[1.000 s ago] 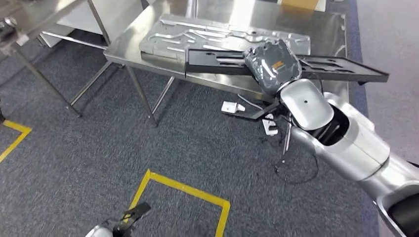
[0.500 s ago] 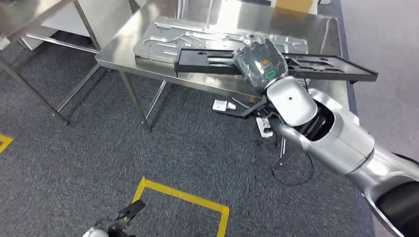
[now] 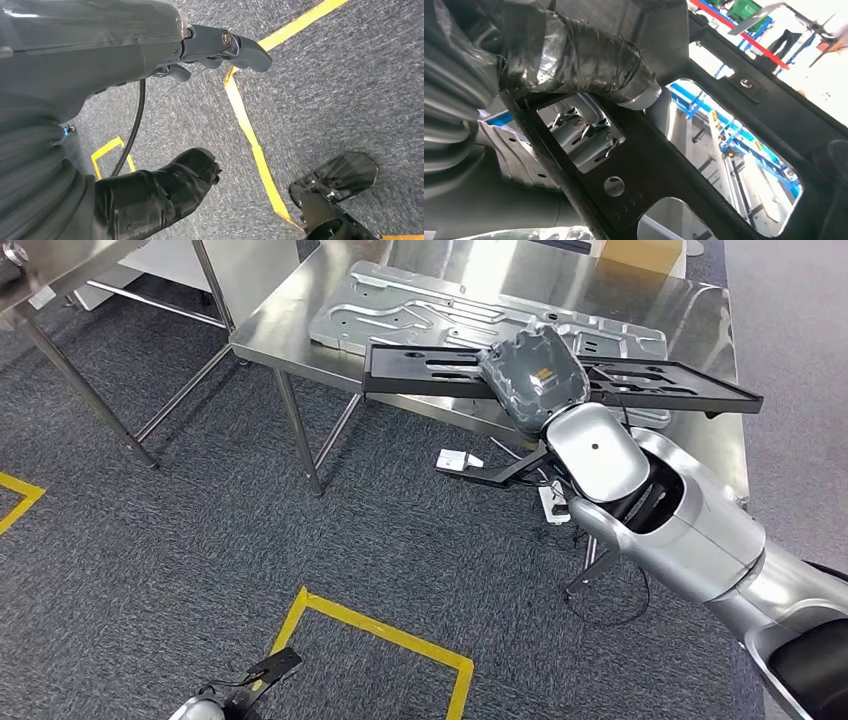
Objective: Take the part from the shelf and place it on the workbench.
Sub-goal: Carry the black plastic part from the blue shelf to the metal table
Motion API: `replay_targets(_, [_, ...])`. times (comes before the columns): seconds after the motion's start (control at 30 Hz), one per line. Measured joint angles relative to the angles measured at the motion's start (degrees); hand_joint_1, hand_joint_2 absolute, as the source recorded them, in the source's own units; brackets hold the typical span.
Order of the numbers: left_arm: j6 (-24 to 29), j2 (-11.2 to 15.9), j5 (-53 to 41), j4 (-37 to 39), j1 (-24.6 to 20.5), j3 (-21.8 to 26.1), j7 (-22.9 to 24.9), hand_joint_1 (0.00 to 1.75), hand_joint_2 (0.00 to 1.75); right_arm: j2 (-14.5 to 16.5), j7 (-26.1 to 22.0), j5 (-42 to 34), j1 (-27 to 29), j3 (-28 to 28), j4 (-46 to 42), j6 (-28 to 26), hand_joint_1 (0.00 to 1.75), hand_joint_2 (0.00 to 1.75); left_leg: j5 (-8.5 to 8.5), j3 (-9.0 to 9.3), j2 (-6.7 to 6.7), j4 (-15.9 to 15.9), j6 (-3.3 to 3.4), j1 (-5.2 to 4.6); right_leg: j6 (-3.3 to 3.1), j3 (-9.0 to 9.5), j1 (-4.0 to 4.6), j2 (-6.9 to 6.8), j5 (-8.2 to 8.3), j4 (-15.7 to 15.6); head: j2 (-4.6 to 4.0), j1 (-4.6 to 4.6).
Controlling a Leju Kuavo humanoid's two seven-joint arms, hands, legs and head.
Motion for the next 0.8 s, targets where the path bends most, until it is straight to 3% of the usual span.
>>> replay_targets(0.17, [-0.2, 0.1, 0.0, 0.1, -0.2, 0.0, -0.3, 0.00, 1.75, 0.0, 0.0, -0.2, 0.0, 0.0, 0.1, 0.0, 1.75, 1.75, 0.06, 0.66, 0.13, -0.4, -0.04, -0.16, 0.60, -0.03, 0.02, 0.06, -0.20, 0.3, 0.00, -0.02])
replay_targets(0.8, [-0.3, 0.2, -0.1, 0.1, -0.4, 0.0, -0.5, 0.00, 1.75, -0.1, -0.1, -0.3, 0.0, 0.0, 0.1, -0.1, 1.75, 1.75, 0.87, 2.31, 0.43, -2.4, -1.11, -0.14, 0.47, -0.07, 0.09, 0.41, -0.26, 1.0, 0.00, -0.04])
